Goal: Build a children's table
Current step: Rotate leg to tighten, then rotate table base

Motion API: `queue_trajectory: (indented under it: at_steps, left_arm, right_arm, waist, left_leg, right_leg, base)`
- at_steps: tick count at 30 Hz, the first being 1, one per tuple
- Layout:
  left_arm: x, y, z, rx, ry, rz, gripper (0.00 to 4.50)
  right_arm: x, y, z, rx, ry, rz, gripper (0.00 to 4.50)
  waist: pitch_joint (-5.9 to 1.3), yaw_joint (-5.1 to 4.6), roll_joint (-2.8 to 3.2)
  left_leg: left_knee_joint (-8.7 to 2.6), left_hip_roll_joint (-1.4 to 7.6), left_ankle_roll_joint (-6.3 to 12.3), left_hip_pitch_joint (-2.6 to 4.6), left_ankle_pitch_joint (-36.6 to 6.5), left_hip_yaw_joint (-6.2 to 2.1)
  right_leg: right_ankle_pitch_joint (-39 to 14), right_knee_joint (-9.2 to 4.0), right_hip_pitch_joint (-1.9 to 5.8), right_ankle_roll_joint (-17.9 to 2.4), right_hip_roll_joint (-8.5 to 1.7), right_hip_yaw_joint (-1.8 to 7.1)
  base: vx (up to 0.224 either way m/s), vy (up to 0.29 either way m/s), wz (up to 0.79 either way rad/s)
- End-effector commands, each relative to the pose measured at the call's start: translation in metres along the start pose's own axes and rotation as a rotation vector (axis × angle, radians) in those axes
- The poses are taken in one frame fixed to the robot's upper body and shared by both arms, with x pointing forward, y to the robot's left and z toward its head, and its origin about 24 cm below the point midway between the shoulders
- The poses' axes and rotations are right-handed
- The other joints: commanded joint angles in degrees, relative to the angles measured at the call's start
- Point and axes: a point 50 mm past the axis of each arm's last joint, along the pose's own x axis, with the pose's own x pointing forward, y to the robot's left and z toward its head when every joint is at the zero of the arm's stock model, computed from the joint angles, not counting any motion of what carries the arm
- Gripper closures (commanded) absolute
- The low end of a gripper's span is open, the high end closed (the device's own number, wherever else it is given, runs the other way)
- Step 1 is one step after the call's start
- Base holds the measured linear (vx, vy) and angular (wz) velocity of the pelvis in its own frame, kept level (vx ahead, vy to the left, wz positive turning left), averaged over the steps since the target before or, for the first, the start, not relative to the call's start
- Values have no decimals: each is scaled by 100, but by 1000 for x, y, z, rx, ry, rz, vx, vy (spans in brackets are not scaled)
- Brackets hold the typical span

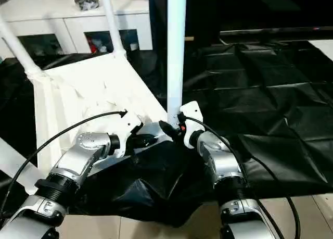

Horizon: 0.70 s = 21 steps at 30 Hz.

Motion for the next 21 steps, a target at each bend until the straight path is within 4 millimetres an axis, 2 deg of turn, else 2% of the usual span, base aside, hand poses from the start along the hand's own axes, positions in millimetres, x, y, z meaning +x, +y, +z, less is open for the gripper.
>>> queue_trajectory:
  at_steps: [1, 2, 3, 4, 7, 8, 9, 11, 12, 13, 14, 15, 17, 18, 19, 20, 21]
  left_arm:
    - [5, -4, 18, 46, -87, -4, 450]
    - [3, -4, 17, 46, -87, -5, 450]
    - [2, -4, 17, 51, -87, -10, 450]
    - [2, -4, 17, 53, -88, -10, 450]
    - [-3, -5, 20, 100, -133, -6, 450]
    - [-4, -6, 20, 99, -142, -11, 450]
    - [-7, -9, 23, 77, -174, -34, 450]
    - [-13, -16, 29, 50, -225, -60, 393]
    - [-17, -20, 31, 41, -255, -61, 393]
    - [-17, -20, 31, 38, -258, -64, 391]
    - [-24, -27, 32, 31, -292, -62, 391]
    - [-26, -28, 32, 33, -298, -58, 381]
    - [-33, -33, 32, 30, -327, -34, 353]
    - [-37, -35, 32, 19, -337, -15, 349]
    - [-41, -37, 32, 13, -342, -9, 350]
    - [-44, -39, 31, 9, -342, -2, 347]
    - [-44, -39, 31, 9, -342, -2, 335]
  right_arm:
    - [10, 30, -16, 37, 64, 166, 77]
    - [8, 29, -14, 11, 63, 182, 52]
    - [6, 28, -13, -15, 64, 191, 48]
    - [5, 27, -13, -21, 65, 193, 48]
    - [-17, 8, -3, -133, 58, 242, 48]
    - [-20, 6, -2, -141, 57, 247, 48]
    - [-30, -2, 3, -149, 42, 255, 48]
    - [-50, -18, 13, -163, 13, 260, 46]
    - [-60, -25, 18, -174, -1, 259, 46]
    - [-61, -25, 19, -174, -1, 258, 46]
    - [-73, -34, 24, -171, -10, 257, 46]
    - [-75, -35, 25, -170, -12, 258, 46]
    - [-83, -42, 28, -176, -13, 248, 46]
    - [-87, -46, 29, -179, -10, 228, 46]
    - [-90, -49, 30, -172, -6, 223, 46]
    - [-93, -51, 30, -179, 1, 223, 46]
    - [-93, -51, 30, -179, 1, 223, 46]
  waist:
    - [-301, 10, -92]
    - [-295, 10, -92]
    - [-298, 15, -119]
    - [-296, 21, -105]
    - [-310, 64, -167]
    - [-319, 89, -166]
    - [-333, 110, -180]
    - [-342, 147, -187]
    - [-366, 157, -201]
    - [-374, 171, -192]
    - [-381, 186, -201]
    - [-385, 195, -219]
    - [-355, 203, -238]
    - [-324, 191, -270]
    - [-313, 184, -278]
    - [-283, 178, -289]
    - [-273, 183, -271]
  left_leg:
    - [-370, 68, 368, 5, -1446, -3]
    - [-376, 71, 351, 5, -1509, -6]
    - [-373, 78, 344, 8, -1523, -4]
    - [-375, 78, 346, 5, -1510, -5]
    - [-352, 87, 409, -3, -1352, 3]
    - [-340, 89, 444, -6, -1274, 7]
    - [-317, 92, 548, -23, -1027, 21]
    - [-306, 109, 608, -21, -910, 17]
    - [-275, 121, 735, -35, -710, 15]
    - [-265, 128, 779, -38, -606, 18]
    - [-240, 133, 907, -37, -420, 20]
    - [-229, 142, 940, -43, -392, 18]
    - [-219, 136, 1024, -69, -407, 28]
    - [-228, 128, 1003, -75, -535, 41]
    - [-238, 136, 952, -72, -639, 42]
    - [-249, 120, 849, -66, -858, 52]
    - [-256, 126, 728, -37, -1030, 51]
  right_leg:
    - [-1777, -425, 262, -1056, -222, 153]
    - [-1883, -434, 263, -1026, -225, 153]
    - [-1905, -437, 265, -1008, -226, 156]
    - [-1907, -431, 265, -1005, -229, 160]
    - [-1698, -412, 285, -1003, -225, 169]
    - [-1588, -395, 295, -1019, -229, 175]
    - [-1180, -349, 295, -1137, -223, 180]
    - [-977, -313, 327, -1192, -234, 181]
    - [-613, -255, 332, -1308, -228, 183]
    - [-441, -235, 329, -1374, -228, 185]
    - [-153, -211, 312, -1542, -211, 175]
    - [-89, -193, 319, -1574, -214, 172]
    - [-237, -209, 306, -1560, -216, 169]
    - [-561, -239, 289, -1476, -209, 163]
    - [-761, -258, 290, -1436, -222, 163]
    - [-1298, -326, 264, -1287, -211, 160]
    - [-1662, -360, 237, -1169, -213, 170]
  base:
    - [0, 0, 0]
    - [0, 0, 0]
    - [0, 0, 0]
    - [0, 0, 0]
    - [0, 0, 0]
    - [0, 0, 0]
    - [0, 0, 0]
    - [0, 0, 0]
    - [0, 0, 0]
    - [0, 0, 0]
    - [0, 0, 0]
    - [0, 0, 0]
    - [0, 0, 0]
    - [0, 0, 0]
    - [0, 0, 0]
    - [0, 0, 0]
    - [0, 0, 0]
